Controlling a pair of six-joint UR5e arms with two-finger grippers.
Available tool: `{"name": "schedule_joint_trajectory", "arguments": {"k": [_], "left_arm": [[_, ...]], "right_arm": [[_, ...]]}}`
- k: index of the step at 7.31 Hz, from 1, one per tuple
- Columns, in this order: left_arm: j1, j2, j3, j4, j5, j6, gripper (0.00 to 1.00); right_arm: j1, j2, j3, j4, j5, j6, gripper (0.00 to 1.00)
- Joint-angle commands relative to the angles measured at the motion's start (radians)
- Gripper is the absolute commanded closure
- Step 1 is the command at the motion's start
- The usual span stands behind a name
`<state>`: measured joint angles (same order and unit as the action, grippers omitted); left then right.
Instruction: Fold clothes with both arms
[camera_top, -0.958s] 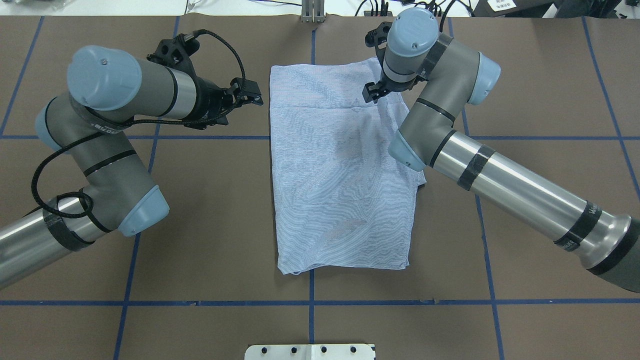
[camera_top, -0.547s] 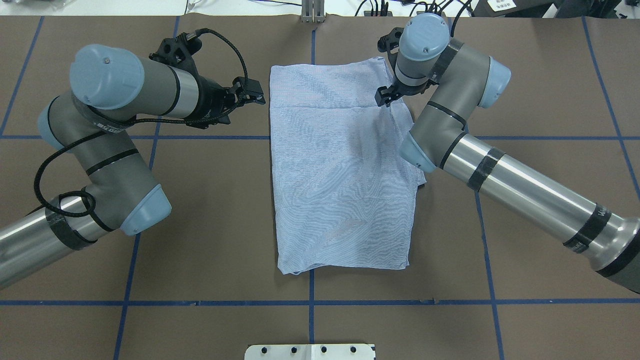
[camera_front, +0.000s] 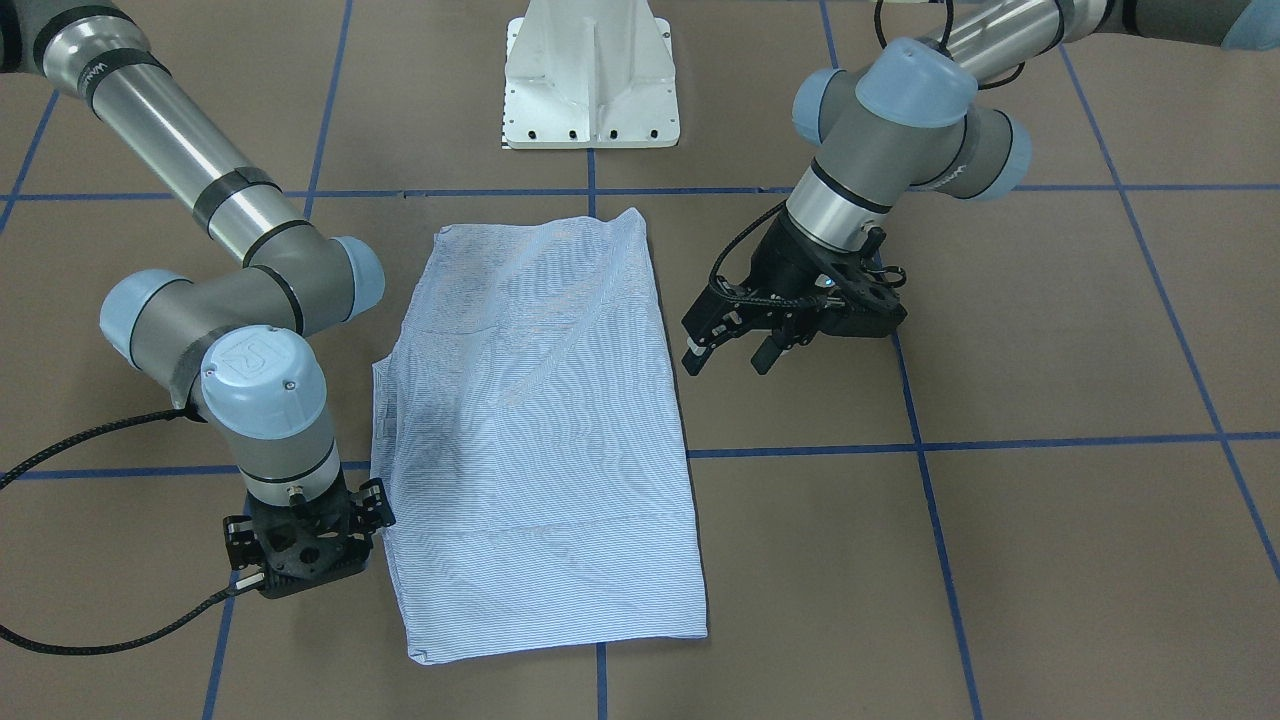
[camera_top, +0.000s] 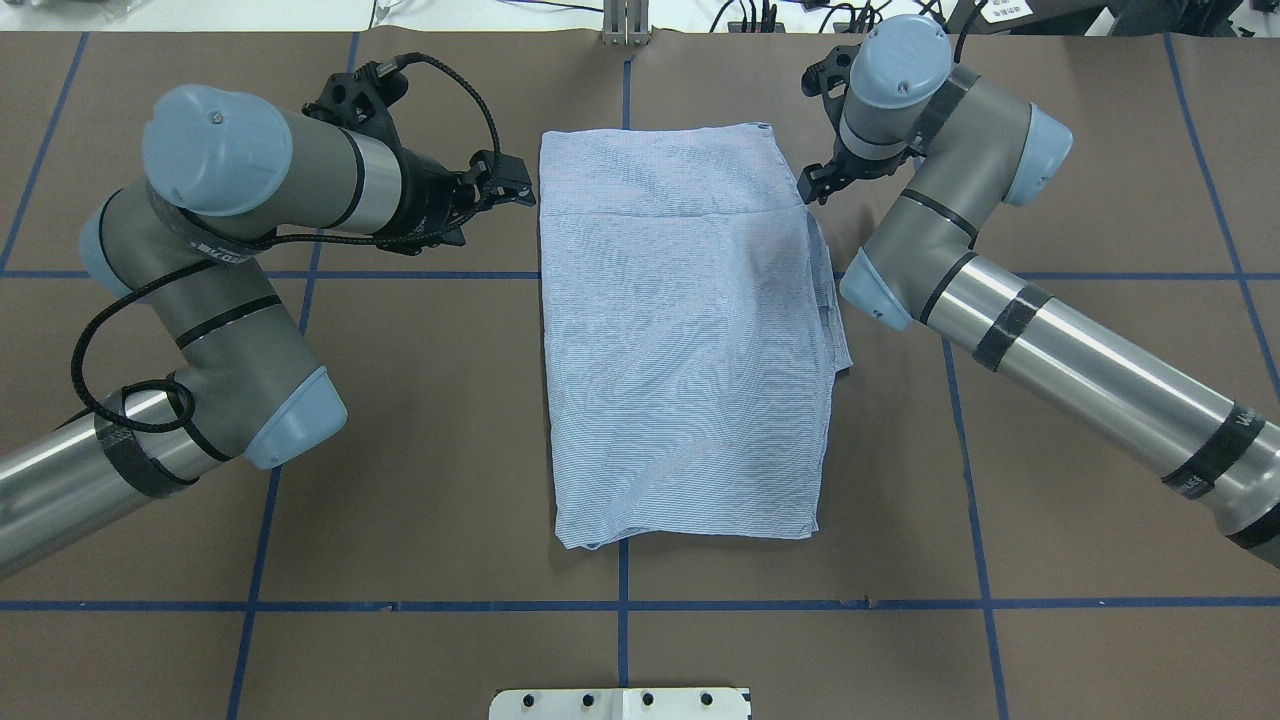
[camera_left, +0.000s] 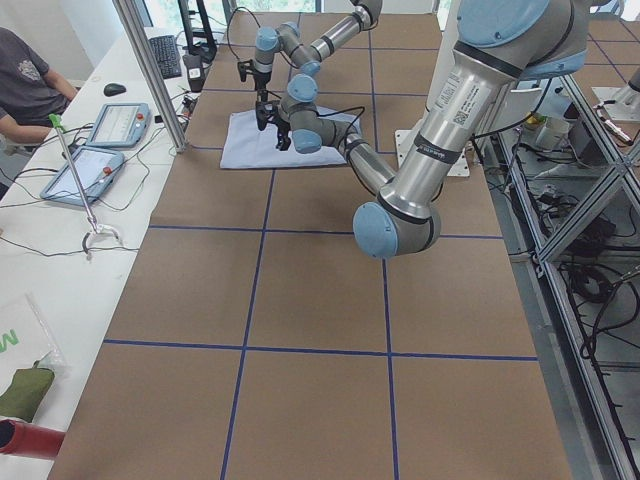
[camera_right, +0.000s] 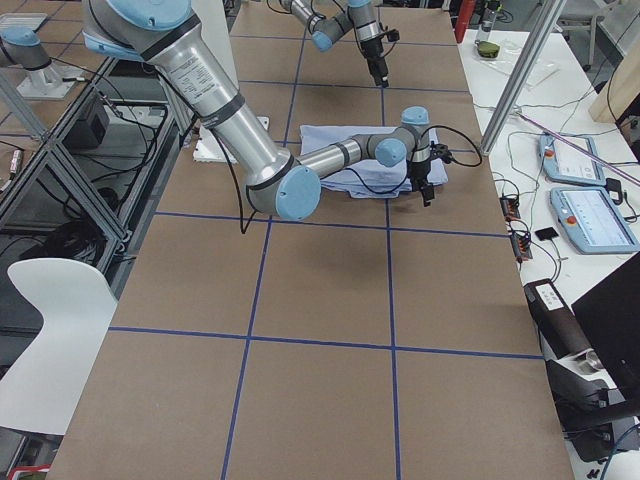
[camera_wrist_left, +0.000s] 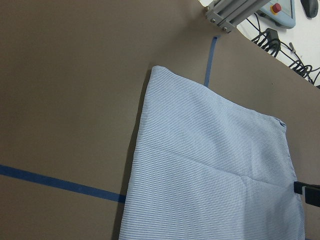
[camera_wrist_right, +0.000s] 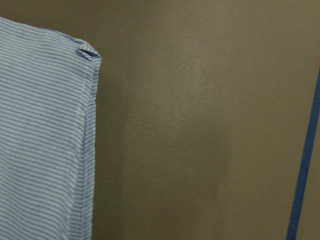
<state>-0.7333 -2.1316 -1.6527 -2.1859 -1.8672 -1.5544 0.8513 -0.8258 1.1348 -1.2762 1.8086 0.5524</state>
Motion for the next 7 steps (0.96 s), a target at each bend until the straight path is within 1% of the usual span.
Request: {"name": "schedule_joint_trajectory", "arguments": {"k": [1, 2, 3, 4, 5, 7], "left_arm": [[0.0, -0.004, -0.006, 0.0, -0.001, -0.001, 0.01], [0.0, -0.004, -0.012, 0.002, -0.001, -0.001, 0.01], [0.002, -0.004, -0.01, 0.0, -0.001, -0.001, 0.01], [0.002, -0.002, -0.009, 0.002, -0.001, -0.001, 0.01], [0.002, -0.001, -0.009, 0.002, -0.001, -0.001, 0.01], [0.002, -0.002, -0.009, 0.0, -0.001, -0.001, 0.01]], "right_arm": [[0.035, -0.002, 0.029, 0.006, 0.091, -0.003, 0.0], [0.073, -0.024, 0.093, -0.002, 0.183, 0.001, 0.0], [0.072, -0.074, 0.156, 0.0, 0.207, 0.014, 0.0], [0.052, -0.097, 0.205, 0.0, 0.21, 0.041, 0.0], [0.008, -0.12, 0.236, 0.007, 0.206, 0.11, 0.0], [-0.044, -0.13, 0.272, 0.008, 0.206, 0.181, 0.0]]}}
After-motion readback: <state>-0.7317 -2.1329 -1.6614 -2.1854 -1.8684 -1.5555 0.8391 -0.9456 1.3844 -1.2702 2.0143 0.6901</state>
